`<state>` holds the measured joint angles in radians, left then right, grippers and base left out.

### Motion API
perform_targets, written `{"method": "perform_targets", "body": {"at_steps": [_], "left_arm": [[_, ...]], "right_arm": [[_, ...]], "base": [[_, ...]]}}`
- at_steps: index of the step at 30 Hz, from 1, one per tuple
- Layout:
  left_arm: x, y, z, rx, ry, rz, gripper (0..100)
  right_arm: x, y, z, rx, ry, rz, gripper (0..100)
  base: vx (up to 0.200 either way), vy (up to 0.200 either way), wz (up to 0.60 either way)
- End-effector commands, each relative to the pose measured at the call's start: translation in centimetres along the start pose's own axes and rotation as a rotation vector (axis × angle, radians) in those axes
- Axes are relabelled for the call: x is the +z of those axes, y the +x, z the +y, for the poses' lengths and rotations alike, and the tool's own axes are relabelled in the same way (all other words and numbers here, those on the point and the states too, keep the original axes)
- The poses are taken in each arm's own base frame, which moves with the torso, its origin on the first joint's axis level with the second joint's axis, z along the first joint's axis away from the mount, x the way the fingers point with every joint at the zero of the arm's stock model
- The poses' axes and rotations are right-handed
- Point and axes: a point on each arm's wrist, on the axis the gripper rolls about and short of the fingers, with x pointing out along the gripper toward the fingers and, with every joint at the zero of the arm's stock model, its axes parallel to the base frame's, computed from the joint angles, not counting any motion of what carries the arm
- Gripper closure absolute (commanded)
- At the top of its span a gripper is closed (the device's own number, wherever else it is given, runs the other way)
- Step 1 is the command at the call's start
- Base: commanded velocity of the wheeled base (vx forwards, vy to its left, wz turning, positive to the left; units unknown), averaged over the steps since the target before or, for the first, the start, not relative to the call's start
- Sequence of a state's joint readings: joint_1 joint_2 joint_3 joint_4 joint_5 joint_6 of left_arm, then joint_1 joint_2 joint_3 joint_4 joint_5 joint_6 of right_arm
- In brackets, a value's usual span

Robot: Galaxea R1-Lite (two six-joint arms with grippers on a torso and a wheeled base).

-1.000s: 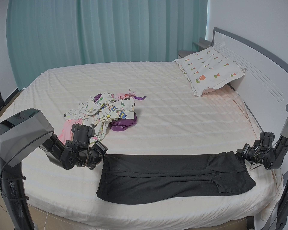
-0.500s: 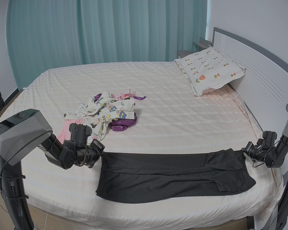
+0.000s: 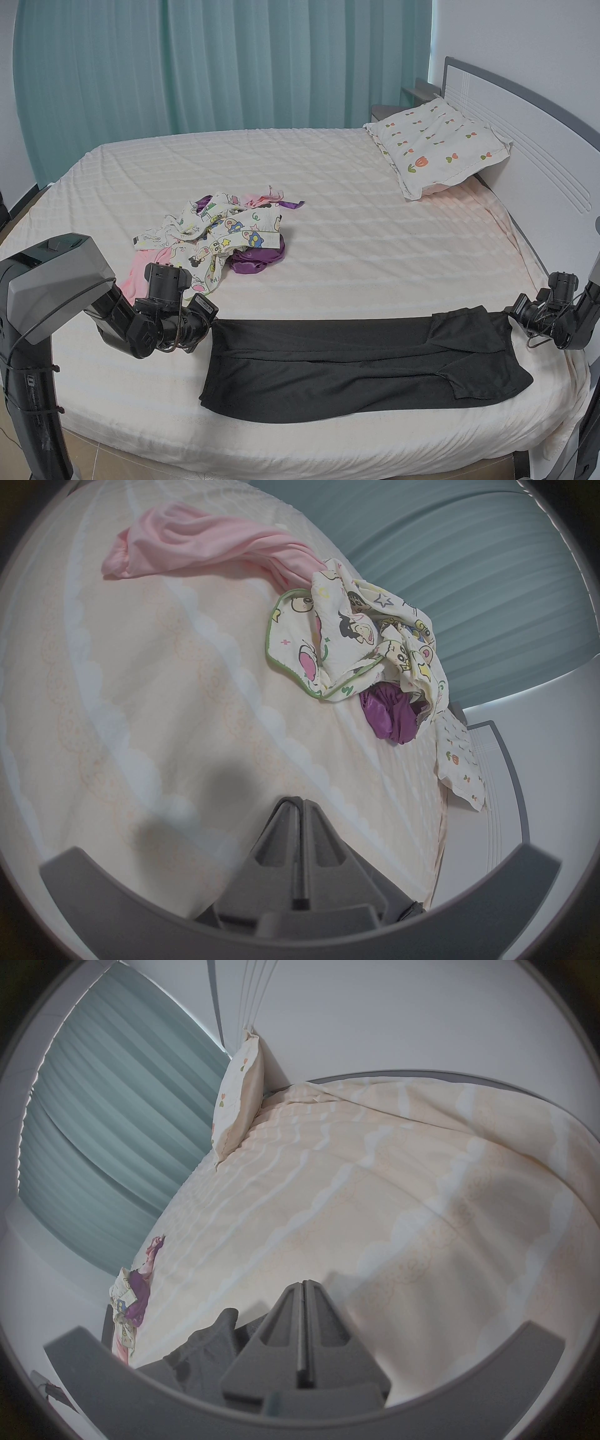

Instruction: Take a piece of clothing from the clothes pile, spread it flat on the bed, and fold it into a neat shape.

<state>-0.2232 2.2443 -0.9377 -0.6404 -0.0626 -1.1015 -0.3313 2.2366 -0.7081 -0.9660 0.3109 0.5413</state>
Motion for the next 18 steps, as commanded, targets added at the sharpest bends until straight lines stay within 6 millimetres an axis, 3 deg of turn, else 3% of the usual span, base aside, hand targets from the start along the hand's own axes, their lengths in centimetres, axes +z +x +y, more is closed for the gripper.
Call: {"method": "perform_targets", "body": {"at_steps": [1, 4, 5, 6, 13, 18], "left_arm": [[-0.2, 0.6, 0.4, 0.008, 0.000, 0.007, 100], [-0.2, 0.9, 0.5, 0.012, 0.000, 0.009, 100], [-0.2, 0.9, 0.5, 0.011, 0.000, 0.010, 100], [-0.3, 0.9, 0.6, 0.012, 0.000, 0.012, 0], [-0.2, 0.6, 0.4, 0.005, -0.006, 0.013, 0], [0.5, -0.6, 0.0, -0.011, -0.018, -0.005, 0]], "right_arm": [[0.0, 0.0, 0.1, 0.003, 0.015, -0.002, 100], [-0.1, 0.0, 0.1, 0.001, 0.017, 0.005, 100], [-0.2, 0.1, 0.1, 0.000, 0.017, 0.008, 0], [-0.2, 0.1, 0.1, -0.001, 0.017, 0.009, 0], [0.4, -0.7, 0.9, 0.022, 0.002, -0.024, 0], [-0.3, -2.4, 4.0, 0.092, -0.039, -0.011, 0]], "base": [[0.000, 0.000, 0.00], [0.000, 0.000, 0.00], [0.000, 0.000, 0.00], [0.000, 0.000, 0.00], [0.000, 0.000, 0.00], [0.000, 0.000, 0.00]]}}
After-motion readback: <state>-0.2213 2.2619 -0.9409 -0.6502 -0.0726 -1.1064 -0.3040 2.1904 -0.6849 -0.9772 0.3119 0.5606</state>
